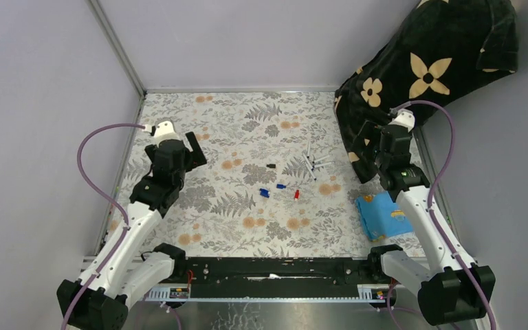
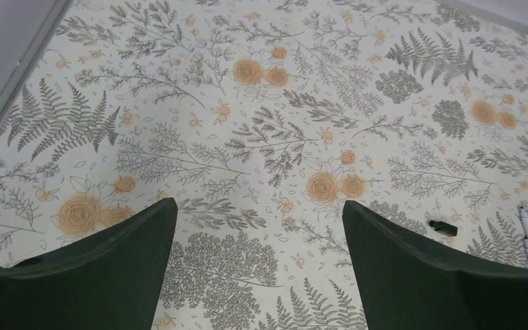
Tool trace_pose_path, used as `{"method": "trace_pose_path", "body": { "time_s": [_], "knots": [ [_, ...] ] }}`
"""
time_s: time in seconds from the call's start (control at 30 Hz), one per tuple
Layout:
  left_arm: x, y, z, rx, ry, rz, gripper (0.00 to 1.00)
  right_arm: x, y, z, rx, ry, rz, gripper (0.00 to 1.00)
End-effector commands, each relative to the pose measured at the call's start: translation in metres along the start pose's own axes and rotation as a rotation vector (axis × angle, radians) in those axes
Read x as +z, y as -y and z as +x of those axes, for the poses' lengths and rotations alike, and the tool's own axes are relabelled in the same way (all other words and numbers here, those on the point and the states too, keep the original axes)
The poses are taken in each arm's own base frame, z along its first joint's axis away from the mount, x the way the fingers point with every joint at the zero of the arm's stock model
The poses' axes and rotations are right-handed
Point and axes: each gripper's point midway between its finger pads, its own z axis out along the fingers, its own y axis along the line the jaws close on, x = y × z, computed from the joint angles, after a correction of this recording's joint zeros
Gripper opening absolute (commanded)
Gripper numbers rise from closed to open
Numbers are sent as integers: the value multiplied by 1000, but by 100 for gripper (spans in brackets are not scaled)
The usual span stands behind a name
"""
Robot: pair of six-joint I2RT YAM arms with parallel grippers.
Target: Insert the pens into the pen caps
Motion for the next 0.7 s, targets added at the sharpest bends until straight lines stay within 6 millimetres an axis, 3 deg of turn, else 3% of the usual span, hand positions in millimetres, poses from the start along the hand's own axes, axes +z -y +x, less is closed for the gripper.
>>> {"method": "trace_pose_path", "body": {
  "time_s": [0.0, 0.47, 0.67],
  "knots": [
    [-2, 18, -34, -46, 85, 78, 98, -7, -22, -19, 51, 5, -107, 99],
    [16, 19, -34, -13, 38, 36, 98, -1, -33, -20, 122, -68, -118, 100],
    [22, 16, -31, -21, 3, 53, 99, 20, -44, 7, 152, -243, -117, 100]
  ]
}}
